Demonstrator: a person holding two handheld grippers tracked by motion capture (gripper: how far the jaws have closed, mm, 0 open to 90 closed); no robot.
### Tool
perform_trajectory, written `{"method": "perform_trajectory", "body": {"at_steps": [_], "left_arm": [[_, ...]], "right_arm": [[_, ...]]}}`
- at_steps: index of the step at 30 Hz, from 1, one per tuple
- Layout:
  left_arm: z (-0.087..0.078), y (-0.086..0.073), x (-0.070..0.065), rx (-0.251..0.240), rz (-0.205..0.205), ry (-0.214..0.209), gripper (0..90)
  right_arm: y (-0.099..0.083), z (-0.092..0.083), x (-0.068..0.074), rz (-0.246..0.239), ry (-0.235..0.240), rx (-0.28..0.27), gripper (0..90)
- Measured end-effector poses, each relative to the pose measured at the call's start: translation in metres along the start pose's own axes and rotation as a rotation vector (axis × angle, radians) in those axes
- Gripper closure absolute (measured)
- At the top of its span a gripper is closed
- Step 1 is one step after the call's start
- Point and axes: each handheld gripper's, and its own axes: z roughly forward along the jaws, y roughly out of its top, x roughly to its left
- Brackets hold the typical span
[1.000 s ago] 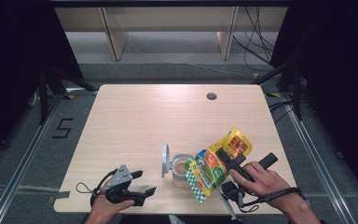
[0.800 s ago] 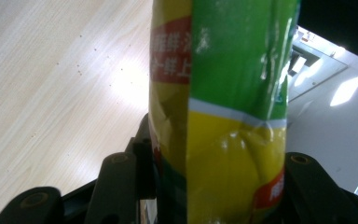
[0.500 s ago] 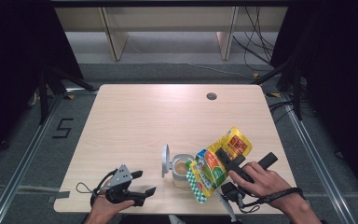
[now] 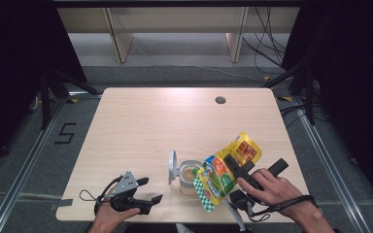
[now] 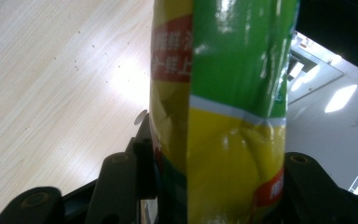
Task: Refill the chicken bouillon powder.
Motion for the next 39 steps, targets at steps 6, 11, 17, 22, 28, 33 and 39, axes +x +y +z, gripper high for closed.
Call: {"method": "perform_trajectory", "body": {"at_steps": [6,11,17,22,28,33,39], "left_arm": [[0.0006,-0.0002,-0.0006,-0.009,-0.01,-0.001,19.8],[0.0001,0.0,-0.0001,0.0,0.003,-0.001,19.8],[-0.0005,0.0001,0.0005,0.002,0.005,0.001,19.8],[-0.0004,0.0,0.0006,0.002,0.004,0.002,19.8],[0.0004,0.0004,0.0006,-0.009,0.013,-0.002,19.8],[0.0003,0.0004,0.0008,-0.008,0.014,-0.002,19.8],[-0.0007,0.0006,0.0015,0.002,0.027,-0.001,19.8]], "right_arm": [[0.0003,0.0031,-0.0053,-0.064,-0.004,-0.019,57.8],[-0.0007,0.0055,-0.0052,-0.063,0.0,-0.023,57.9],[-0.0041,0.0087,0.0006,0.022,0.026,0.002,57.9],[-0.0048,0.0082,-0.0028,-0.025,0.021,-0.017,57.9],[-0.0043,0.0039,-0.001,0.015,0.027,-0.001,58.0],[-0.0046,0.0043,-0.0006,0.018,0.029,-0.004,58.0],[-0.0064,0.0037,-0.0042,-0.016,0.028,-0.011,58.1]]}}
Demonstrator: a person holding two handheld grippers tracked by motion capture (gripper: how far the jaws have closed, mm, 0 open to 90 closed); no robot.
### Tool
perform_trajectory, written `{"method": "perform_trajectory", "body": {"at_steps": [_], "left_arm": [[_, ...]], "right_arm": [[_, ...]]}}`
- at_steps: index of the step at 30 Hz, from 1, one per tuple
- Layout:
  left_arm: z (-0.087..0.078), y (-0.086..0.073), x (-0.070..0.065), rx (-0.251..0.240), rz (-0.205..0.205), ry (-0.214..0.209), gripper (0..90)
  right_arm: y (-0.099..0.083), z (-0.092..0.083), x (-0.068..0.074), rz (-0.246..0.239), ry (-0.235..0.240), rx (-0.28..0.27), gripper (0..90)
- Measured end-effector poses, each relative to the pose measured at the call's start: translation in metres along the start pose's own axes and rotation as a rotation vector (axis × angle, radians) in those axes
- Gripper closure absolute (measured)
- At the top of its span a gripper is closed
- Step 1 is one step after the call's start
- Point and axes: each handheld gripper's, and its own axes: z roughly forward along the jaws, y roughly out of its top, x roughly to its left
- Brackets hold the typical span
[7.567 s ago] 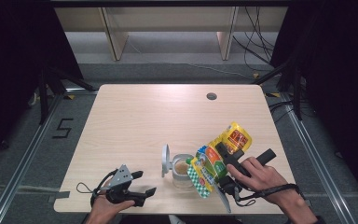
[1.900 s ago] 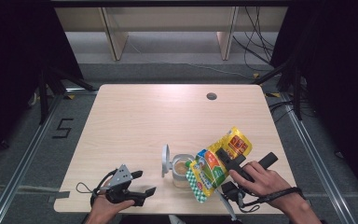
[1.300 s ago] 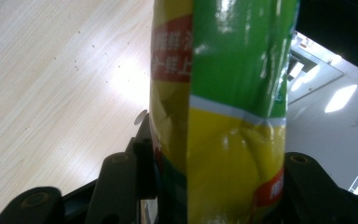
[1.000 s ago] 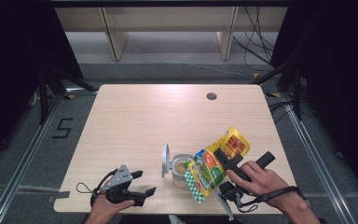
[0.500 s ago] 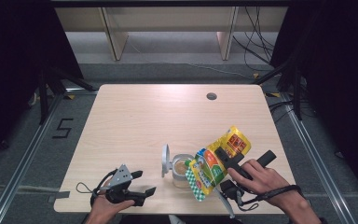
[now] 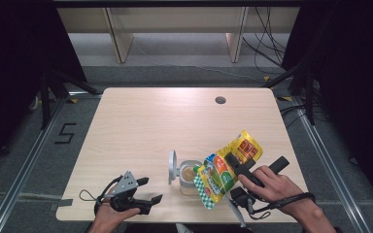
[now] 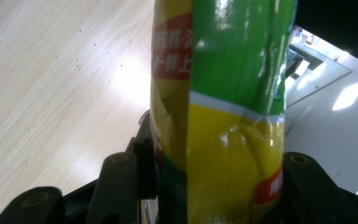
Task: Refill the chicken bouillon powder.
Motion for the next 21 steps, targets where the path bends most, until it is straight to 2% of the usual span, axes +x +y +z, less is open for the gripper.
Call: {"method": "perform_trajectory", "body": {"at_steps": [1,2,5,6,9,10,17,18,21], "left_arm": [[0.0004,-0.0001,-0.0005,-0.006,-0.006,-0.001,19.8],[0.0,0.0,0.0001,0.001,0.002,0.0,19.8],[0.0011,-0.0002,-0.0008,-0.01,-0.013,-0.001,19.8],[0.0004,-0.0001,-0.0001,0.0,-0.003,0.0,19.8],[0.0005,0.0,-0.0003,-0.002,-0.004,0.0,19.8],[0.0006,-0.0003,-0.0004,-0.001,-0.007,-0.001,19.8],[0.0008,-0.0001,-0.0004,-0.006,-0.007,0.0,19.8],[0.001,-0.0002,-0.0006,-0.01,-0.012,-0.001,19.8],[0.0004,-0.0002,-0.0001,0.0,-0.002,0.0,19.8]], "right_arm": [[0.0,-0.0003,0.0,-0.01,-0.006,0.0,58.1],[0.0009,-0.0013,0.0026,0.03,0.002,0.007,58.1],[0.0003,-0.0015,0.003,0.023,0.006,0.003,58.1],[0.0002,-0.0017,0.0036,0.024,0.003,0.003,58.2],[0.0003,-0.002,0.004,0.025,0.002,0.001,58.2],[0.0008,-0.0022,0.0048,0.041,-0.001,0.006,58.2],[0.001,-0.0025,0.0041,0.036,-0.001,0.006,58.3],[-0.0001,-0.0015,0.0015,-0.011,-0.009,-0.006,58.3],[-0.0002,-0.0015,0.0014,-0.008,-0.007,-0.009,58.4]]}}
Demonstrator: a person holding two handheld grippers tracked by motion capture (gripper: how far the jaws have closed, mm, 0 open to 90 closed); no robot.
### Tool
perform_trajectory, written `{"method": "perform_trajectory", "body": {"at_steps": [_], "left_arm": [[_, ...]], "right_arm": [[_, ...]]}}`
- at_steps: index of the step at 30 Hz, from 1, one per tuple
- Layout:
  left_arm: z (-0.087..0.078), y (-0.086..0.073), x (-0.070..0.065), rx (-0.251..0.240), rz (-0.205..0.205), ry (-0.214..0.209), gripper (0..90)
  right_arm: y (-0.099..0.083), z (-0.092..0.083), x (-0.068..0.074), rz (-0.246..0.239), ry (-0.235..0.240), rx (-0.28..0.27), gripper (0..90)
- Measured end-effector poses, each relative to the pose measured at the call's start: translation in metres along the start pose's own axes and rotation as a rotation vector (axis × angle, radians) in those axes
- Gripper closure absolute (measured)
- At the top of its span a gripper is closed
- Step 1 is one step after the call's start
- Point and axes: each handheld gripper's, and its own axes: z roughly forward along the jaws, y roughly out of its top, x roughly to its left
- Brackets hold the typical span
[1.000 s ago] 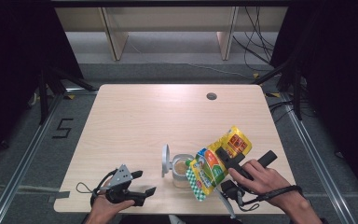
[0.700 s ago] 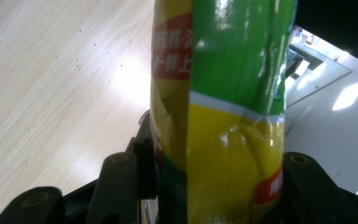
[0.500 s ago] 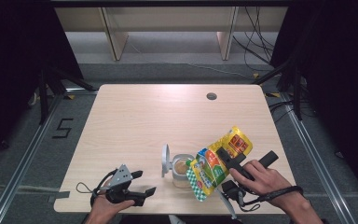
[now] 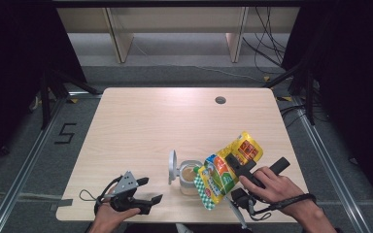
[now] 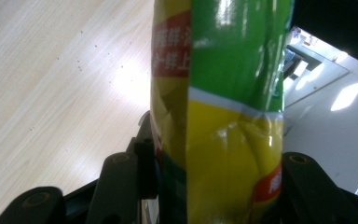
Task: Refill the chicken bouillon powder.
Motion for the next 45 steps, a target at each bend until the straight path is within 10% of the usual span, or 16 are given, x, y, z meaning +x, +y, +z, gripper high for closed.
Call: {"method": "perform_trajectory", "body": {"at_steps": [45], "left_arm": [[-0.0007,0.0003,-0.0008,-0.01,-0.02,-0.001,19.8]], "right_arm": [[0.0008,-0.0045,0.0033,0.043,-0.001,0.012,58.7]]}}
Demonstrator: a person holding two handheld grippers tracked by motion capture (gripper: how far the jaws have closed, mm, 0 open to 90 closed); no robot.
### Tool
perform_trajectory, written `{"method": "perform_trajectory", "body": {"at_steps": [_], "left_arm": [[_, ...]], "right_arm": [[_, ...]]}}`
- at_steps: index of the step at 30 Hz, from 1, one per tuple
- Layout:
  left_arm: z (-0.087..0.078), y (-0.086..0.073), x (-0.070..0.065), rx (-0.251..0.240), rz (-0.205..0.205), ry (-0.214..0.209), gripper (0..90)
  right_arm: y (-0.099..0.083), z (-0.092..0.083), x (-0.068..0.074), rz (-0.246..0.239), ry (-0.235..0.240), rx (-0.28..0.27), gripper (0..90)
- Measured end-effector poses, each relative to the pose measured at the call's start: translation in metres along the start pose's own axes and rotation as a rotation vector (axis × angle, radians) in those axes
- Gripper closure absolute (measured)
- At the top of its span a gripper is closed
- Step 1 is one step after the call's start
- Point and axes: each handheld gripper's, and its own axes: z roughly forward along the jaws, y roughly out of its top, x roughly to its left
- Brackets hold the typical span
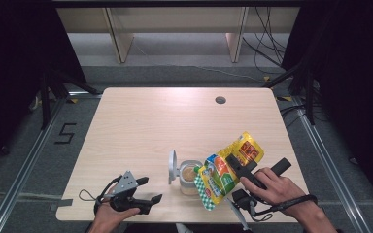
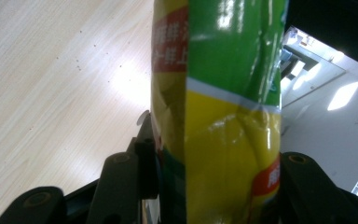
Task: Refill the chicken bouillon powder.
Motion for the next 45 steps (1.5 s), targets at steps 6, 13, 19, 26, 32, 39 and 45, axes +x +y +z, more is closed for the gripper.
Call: {"method": "perform_trajectory", "body": {"at_steps": [6,13,19,26,32,39,45], "left_arm": [[0.0,0.0,0.0,0.0,0.001,0.001,19.8],[0.001,0.0,-0.001,-0.004,-0.007,0.002,19.8],[0.001,0.0,-0.001,-0.005,-0.009,0.007,19.8],[0.0,0.0,0.0,0.005,-0.006,0.009,19.8],[0.0,0.0,0.0,0.003,-0.007,0.009,19.8],[0.0,0.0,0.0,0.004,-0.008,0.009,19.8],[0.0,0.0,0.0,0.003,-0.007,0.009,19.8]], "right_arm": [[0.0,-0.001,0.001,0.003,0.002,0.0,58.8],[-0.001,-0.002,0.001,0.009,-0.014,-0.005,58.8],[-0.002,-0.005,0.001,0.01,-0.015,-0.002,58.8],[0.0,-0.006,0.003,0.012,-0.017,-0.008,58.9],[0.0,-0.008,0.003,0.006,-0.026,-0.002,59.0],[-0.001,-0.008,0.001,-0.041,-0.024,-0.018,59.0],[0.0,-0.01,0.005,0.026,-0.018,-0.007,59.1]]}}
